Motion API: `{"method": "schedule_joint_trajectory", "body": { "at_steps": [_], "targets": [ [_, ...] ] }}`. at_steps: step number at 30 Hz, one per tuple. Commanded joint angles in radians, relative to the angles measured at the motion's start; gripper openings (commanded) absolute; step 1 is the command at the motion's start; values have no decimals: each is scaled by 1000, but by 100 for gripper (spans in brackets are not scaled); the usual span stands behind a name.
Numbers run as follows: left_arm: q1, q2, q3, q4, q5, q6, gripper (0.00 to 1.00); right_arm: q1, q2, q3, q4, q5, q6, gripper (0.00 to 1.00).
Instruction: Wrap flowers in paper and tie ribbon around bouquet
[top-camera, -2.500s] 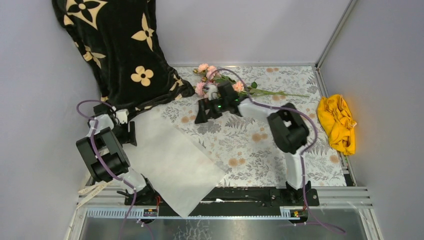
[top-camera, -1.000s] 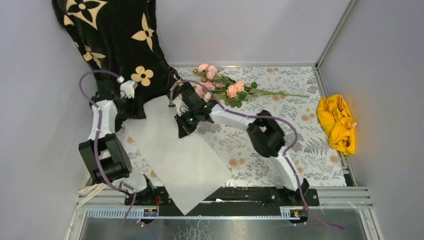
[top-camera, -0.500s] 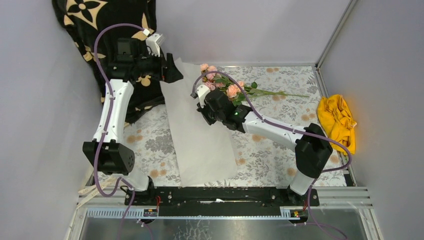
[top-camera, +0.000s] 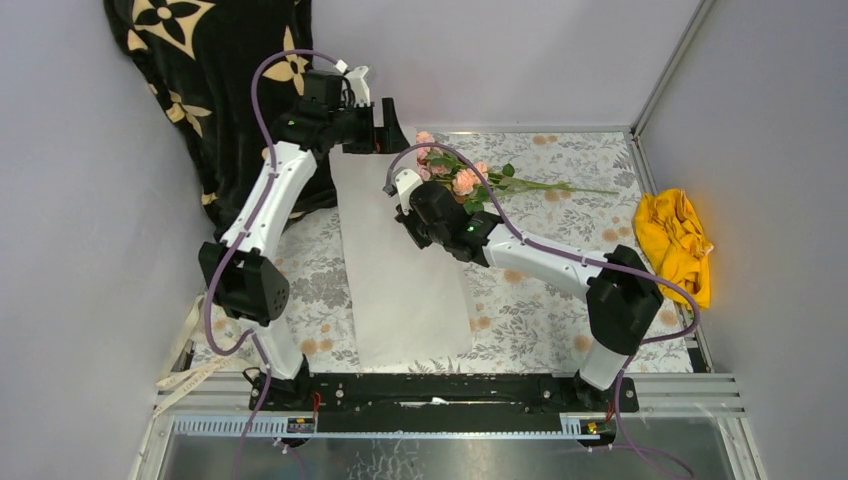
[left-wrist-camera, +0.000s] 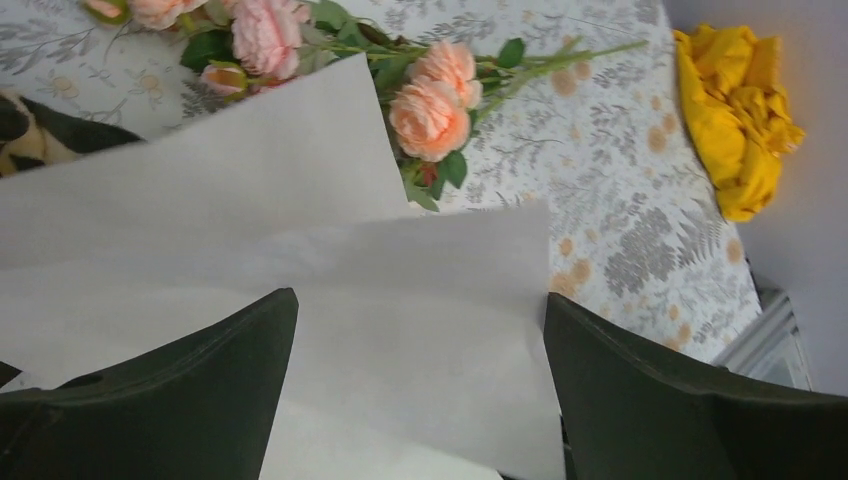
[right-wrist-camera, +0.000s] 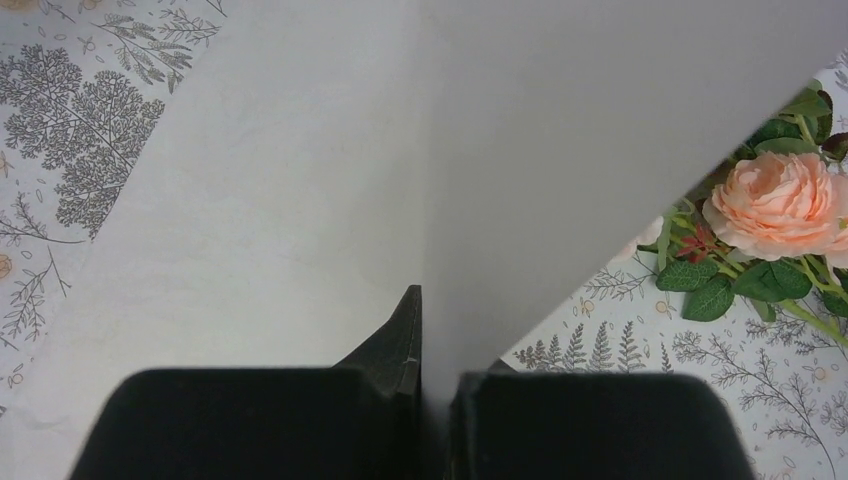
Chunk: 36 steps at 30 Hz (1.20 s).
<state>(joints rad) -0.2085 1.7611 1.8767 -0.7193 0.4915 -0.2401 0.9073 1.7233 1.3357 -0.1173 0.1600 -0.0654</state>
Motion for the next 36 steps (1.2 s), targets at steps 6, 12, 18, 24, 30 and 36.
{"method": "schedule_joint_trajectory", "body": {
  "at_steps": [6, 12, 18, 24, 30, 36],
  "targets": [
    [-7, 28, 20, 48, -183, -12, 54, 1, 3, 31, 58, 32, 3, 0],
    [-6, 33, -13, 27, -139, 9, 0, 1, 12, 36, 59, 34, -1, 0],
    [14, 29, -46, 29, -139, 30, 0, 1, 16, 40, 46, 26, -27, 0],
    [17, -3, 28, 52, 5, -3, 44, 1, 36, 27, 48, 43, -21, 0],
    [-56, -5, 78, 117, -212, -12, 99, 1, 43, 32, 58, 47, -9, 0],
    [-107, 120, 194, 43, -413, -22, 99, 2, 51, 38, 50, 87, 14, 0]
  ]
}}
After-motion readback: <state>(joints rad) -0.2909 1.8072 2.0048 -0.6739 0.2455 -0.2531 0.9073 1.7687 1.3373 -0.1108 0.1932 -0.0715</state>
